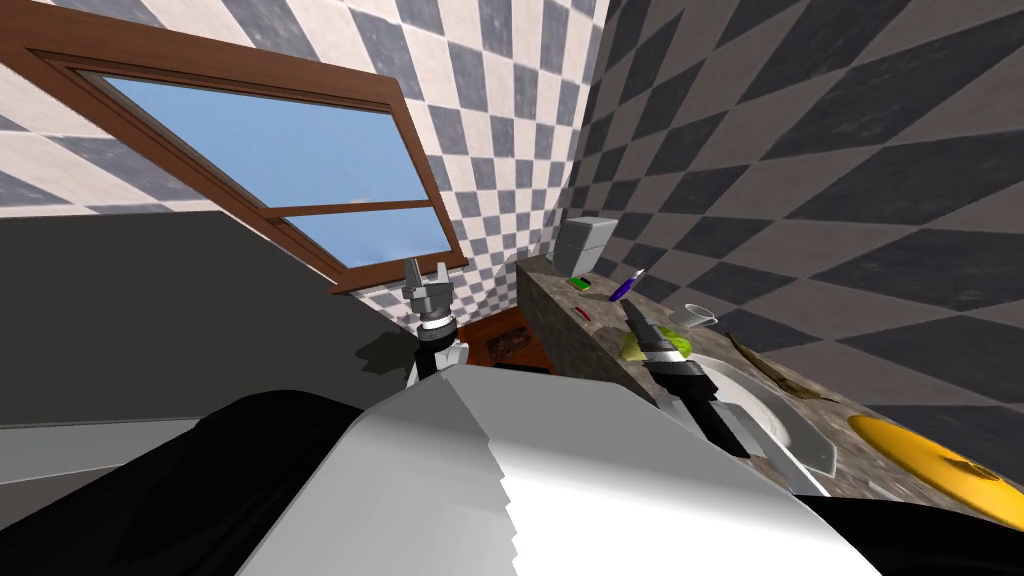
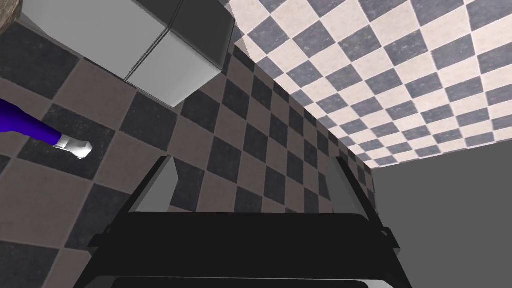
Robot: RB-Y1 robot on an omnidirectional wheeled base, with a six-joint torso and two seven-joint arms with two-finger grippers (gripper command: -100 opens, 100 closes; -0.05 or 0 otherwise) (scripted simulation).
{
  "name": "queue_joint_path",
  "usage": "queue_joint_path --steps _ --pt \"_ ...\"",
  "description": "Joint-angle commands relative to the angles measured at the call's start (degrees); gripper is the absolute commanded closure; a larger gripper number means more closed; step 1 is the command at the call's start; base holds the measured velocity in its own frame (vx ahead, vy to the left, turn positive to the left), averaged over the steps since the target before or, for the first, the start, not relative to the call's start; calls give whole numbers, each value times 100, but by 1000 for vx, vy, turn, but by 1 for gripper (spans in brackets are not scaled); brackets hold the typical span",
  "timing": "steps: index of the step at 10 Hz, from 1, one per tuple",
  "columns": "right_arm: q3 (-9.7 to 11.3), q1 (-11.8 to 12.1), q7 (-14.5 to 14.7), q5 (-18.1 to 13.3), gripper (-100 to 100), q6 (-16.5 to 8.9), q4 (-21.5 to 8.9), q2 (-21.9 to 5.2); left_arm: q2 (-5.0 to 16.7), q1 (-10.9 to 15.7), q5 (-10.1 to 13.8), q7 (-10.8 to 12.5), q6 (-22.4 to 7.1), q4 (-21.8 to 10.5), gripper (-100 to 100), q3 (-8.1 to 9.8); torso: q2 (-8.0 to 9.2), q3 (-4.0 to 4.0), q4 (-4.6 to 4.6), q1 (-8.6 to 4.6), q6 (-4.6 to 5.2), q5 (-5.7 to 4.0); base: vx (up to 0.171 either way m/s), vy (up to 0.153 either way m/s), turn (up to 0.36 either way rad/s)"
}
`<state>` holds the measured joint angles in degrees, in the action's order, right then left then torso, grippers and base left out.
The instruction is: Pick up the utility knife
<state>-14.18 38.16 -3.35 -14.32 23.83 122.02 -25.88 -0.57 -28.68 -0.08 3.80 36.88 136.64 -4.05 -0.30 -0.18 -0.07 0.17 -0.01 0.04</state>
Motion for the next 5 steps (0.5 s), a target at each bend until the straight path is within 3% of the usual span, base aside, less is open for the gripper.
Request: queue_joint_path --steps 1,4,5 --pt "-133 142 -8 -286 -100 49 -182 -286 0 0 0 0 0 0 0 0 0 0 0 0 0 0 105 84 59" --pt "-229 249 -35 -528 -100 91 -317 -715 0 0 0 0 0 0 0 0 -4 -3 -1 -1 -1 0 80 43 39" --pt "-316 359 -71 -737 -100 134 -458 -936 0 0 0 0 0 0 0 0 4 2 0 -4 1 -1 61 45 59"
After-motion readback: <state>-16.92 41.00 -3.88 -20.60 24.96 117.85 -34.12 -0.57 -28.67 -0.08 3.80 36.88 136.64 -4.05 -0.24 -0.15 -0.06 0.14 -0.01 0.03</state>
